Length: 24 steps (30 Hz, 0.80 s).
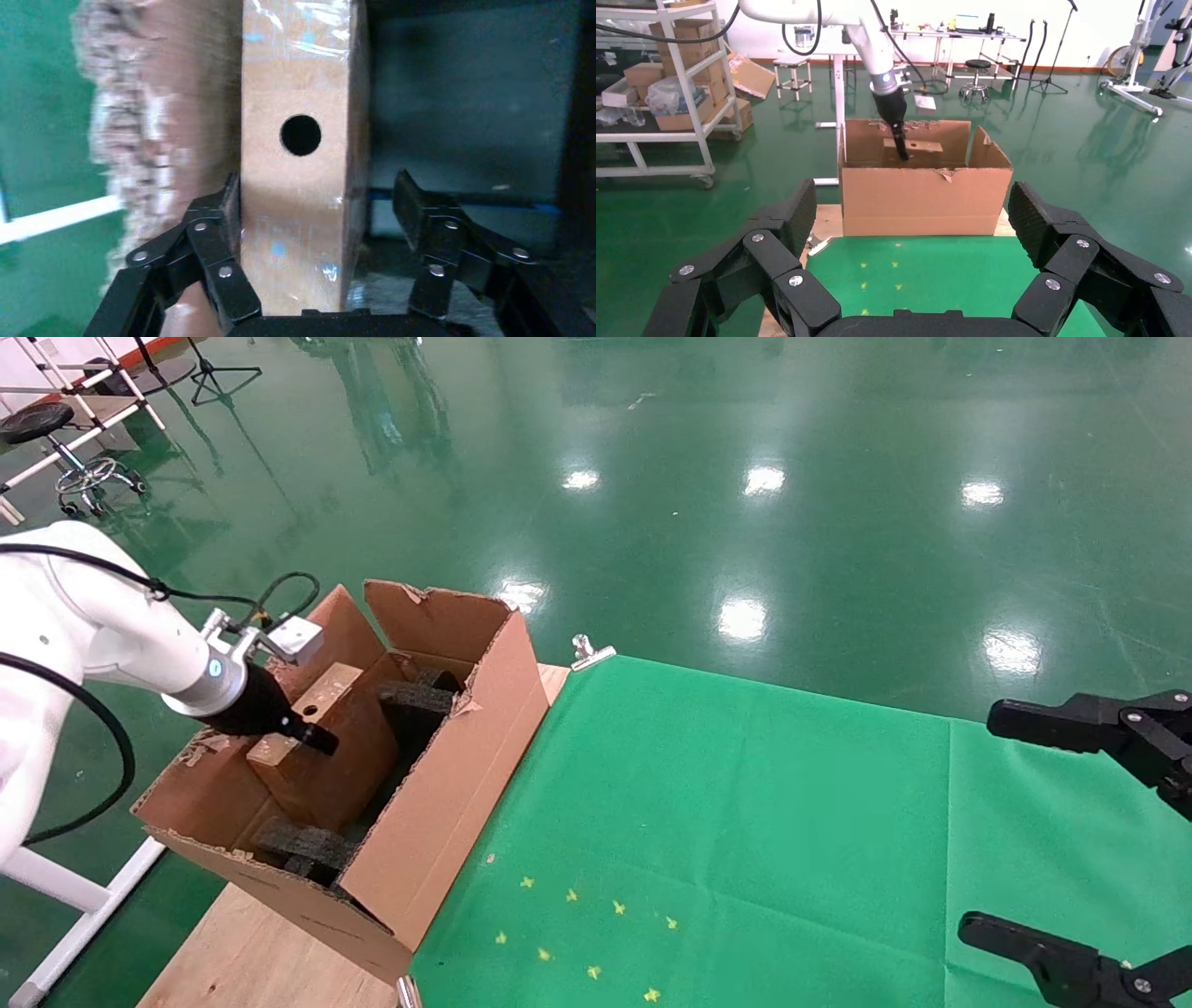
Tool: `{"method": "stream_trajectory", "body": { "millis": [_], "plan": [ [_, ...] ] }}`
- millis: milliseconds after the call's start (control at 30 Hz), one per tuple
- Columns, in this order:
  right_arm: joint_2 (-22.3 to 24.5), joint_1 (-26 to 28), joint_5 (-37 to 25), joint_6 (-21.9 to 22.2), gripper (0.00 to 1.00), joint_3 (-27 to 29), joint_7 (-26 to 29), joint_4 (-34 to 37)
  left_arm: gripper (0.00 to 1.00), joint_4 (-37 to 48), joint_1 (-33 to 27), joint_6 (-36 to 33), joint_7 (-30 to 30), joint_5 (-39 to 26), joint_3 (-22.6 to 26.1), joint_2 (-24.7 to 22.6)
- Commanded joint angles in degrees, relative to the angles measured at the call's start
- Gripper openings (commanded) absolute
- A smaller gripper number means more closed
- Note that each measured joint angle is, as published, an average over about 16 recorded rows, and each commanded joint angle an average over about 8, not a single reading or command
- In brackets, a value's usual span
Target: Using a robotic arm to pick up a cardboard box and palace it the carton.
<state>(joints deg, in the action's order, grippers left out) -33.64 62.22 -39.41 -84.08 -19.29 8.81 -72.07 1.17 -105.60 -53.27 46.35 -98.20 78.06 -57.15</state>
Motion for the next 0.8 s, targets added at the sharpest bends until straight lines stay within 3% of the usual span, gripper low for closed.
{"method": "stream_trajectory", "body": {
  "millis": [33, 233, 467, 600, 800],
  "plan": [
    [0.0, 0.0, 0.0, 0.0, 1.0, 0.0, 0.0, 0.0, 1.0, 0.0, -0.4, 0.6, -0.1, -0.6, 0.4, -0.2],
    [0.0, 0.0, 0.0, 0.0, 1.0, 0.0, 0.0, 0.0, 1.0, -4.4, -3.8, -0.7, -4.6, 2.7, -1.8, 1.9],
    [0.0, 0.0, 0.0, 0.0, 1.0, 0.0, 0.0, 0.0, 1.0, -16.3, -6.7, -6.1, -12.7, 11.6, -7.6, 8.9],
    [0.0, 0.0, 0.0, 0.0, 1.0, 0.0, 0.0, 0.0, 1.0, -21.2, -7.0, -8.8, -13.9, 15.4, -10.1, 11.9],
    [0.0, 0.0, 0.0, 0.0, 1.0, 0.0, 0.0, 0.0, 1.0, -21.9, -6.9, -9.4, -13.9, 16.2, -10.6, 12.5]
  ]
}}
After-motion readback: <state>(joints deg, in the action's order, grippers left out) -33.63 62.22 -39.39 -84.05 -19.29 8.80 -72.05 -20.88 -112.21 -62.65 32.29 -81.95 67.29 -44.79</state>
